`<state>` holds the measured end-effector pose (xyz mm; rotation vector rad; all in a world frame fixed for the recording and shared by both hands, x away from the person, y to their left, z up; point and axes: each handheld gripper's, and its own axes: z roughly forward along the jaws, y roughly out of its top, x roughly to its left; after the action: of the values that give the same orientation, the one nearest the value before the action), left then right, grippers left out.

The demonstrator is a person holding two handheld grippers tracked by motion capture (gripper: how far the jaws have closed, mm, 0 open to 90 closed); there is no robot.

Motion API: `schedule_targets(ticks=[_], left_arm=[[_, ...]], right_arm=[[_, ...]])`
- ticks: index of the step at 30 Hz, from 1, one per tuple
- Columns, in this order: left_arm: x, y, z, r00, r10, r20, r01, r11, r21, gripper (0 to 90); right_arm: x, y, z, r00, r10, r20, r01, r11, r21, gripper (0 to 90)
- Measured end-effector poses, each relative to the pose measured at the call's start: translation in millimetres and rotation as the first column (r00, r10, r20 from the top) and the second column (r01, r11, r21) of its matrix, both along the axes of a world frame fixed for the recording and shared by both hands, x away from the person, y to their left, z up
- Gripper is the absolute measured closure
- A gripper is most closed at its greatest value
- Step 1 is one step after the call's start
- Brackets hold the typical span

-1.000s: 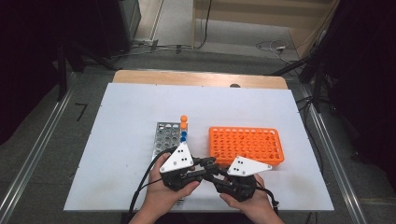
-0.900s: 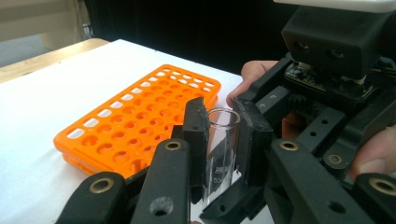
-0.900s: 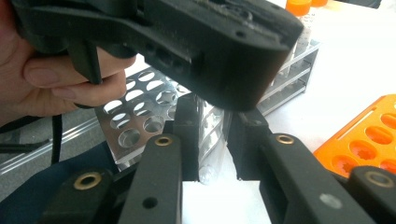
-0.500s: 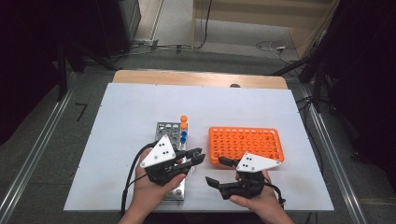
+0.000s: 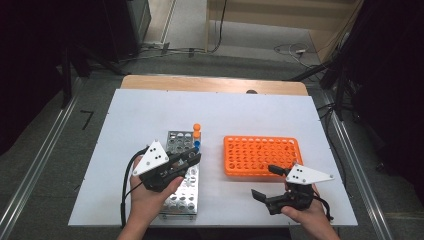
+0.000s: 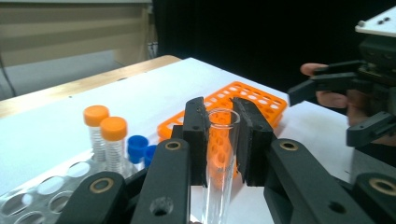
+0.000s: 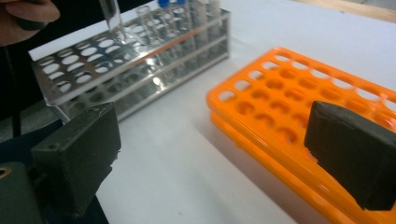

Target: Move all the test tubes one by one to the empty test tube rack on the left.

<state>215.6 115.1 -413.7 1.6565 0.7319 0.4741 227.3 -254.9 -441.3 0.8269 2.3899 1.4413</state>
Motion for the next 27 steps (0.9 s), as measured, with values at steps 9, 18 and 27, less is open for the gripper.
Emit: schedule_targets(ticks=[9, 18, 27], left_arm=[[2.2, -4.0, -9.7, 0.9987, 0.051, 0.005, -0.051, 0.9987, 0.000, 77.1], [-1.8, -6.6, -16.4, 0.9959, 0.089, 0.011, -0.090, 0.9943, 0.057, 77.0], [-2.3, -8.5, -23.1, 0.9931, 0.111, -0.039, -0.107, 0.9894, 0.099, 76.8]], right_arm=[[-3.2, -28.1, -7.9, 0.9988, -0.049, -0.007, 0.049, 0.999, -0.022, 2.4], [0.8, -33.3, -9.3, 0.9973, -0.074, -0.004, 0.073, 0.997, -0.031, 2.7], [2.9, -35.0, -10.5, 0.9968, -0.079, -0.004, 0.079, 0.996, -0.035, 2.8]])
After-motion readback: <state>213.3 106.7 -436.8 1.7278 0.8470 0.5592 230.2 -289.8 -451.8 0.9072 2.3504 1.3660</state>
